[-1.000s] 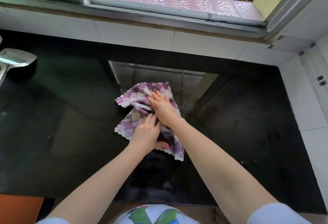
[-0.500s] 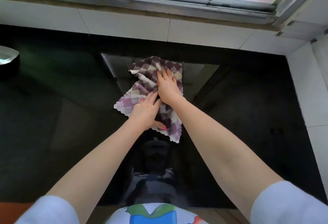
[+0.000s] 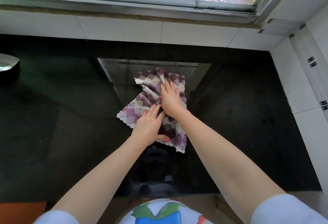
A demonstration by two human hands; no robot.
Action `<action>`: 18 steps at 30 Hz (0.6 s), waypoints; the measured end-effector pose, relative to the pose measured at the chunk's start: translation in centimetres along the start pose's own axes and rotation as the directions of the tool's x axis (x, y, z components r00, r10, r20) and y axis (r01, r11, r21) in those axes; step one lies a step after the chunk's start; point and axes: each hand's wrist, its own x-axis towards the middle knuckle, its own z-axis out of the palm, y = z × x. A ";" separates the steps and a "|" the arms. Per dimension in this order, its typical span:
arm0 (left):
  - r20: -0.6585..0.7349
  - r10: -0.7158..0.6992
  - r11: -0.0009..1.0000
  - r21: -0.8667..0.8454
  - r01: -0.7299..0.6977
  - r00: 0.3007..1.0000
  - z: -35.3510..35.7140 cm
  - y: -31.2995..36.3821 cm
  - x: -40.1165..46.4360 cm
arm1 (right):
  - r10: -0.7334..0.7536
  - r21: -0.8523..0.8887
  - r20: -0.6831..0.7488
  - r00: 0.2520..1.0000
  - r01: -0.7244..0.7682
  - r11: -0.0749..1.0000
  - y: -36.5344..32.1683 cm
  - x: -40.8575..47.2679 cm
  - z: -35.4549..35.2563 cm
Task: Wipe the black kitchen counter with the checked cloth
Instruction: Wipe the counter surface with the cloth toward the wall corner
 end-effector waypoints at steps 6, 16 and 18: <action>0.039 0.034 0.999 0.017 -0.035 0.999 1.7 1.4 -3.5 | -0.035 0.024 0.026 0.999 0.034 0.999 -0.3 -3.8 1.0; 0.023 0.051 0.999 0.002 -0.051 0.998 4.3 3.6 -8.5 | -0.114 0.106 0.026 0.993 0.111 0.988 -0.5 -9.2 3.0; 0.026 0.050 0.999 0.008 -0.050 0.998 4.7 4.0 -9.0 | -0.127 0.118 0.030 0.991 0.123 0.985 -0.3 -9.9 3.1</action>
